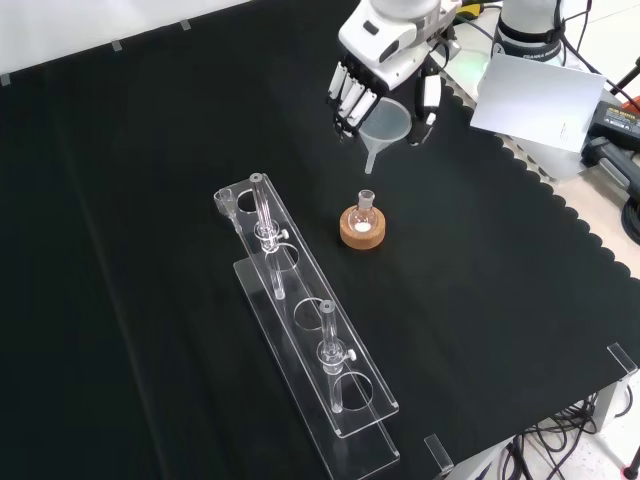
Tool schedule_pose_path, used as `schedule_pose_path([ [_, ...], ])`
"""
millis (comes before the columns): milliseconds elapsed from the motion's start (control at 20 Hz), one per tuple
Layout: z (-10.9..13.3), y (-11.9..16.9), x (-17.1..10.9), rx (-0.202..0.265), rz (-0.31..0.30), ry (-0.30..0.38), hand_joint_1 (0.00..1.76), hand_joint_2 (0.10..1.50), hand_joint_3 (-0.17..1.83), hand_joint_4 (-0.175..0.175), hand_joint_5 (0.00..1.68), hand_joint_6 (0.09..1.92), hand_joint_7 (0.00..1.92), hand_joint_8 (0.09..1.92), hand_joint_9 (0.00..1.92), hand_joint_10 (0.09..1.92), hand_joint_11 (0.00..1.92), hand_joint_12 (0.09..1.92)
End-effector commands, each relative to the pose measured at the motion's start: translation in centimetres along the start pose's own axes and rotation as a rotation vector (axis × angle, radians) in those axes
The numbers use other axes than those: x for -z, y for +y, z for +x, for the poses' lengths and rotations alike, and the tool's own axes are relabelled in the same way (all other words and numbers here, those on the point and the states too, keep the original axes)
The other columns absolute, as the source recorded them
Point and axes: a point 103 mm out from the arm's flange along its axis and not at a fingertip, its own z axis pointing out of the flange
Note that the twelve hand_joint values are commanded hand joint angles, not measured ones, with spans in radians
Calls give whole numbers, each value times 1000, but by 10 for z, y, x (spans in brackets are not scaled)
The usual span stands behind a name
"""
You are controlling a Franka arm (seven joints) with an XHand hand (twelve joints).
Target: Put the funnel back on the funnel stand.
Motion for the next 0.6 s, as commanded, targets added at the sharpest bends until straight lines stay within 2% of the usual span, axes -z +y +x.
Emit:
schedule_pose_path([
  [50,-7,1,10,-1,-9,20,757,843,480,-13,920,653,840,624,1199,239,951,1002],
  [250,-20,7,22,-15,-14,57,758,842,481,-16,908,652,834,623,1201,235,952,1000],
  [600,-37,24,53,-41,-66,60,764,842,482,-18,897,661,827,626,1206,223,955,996],
])
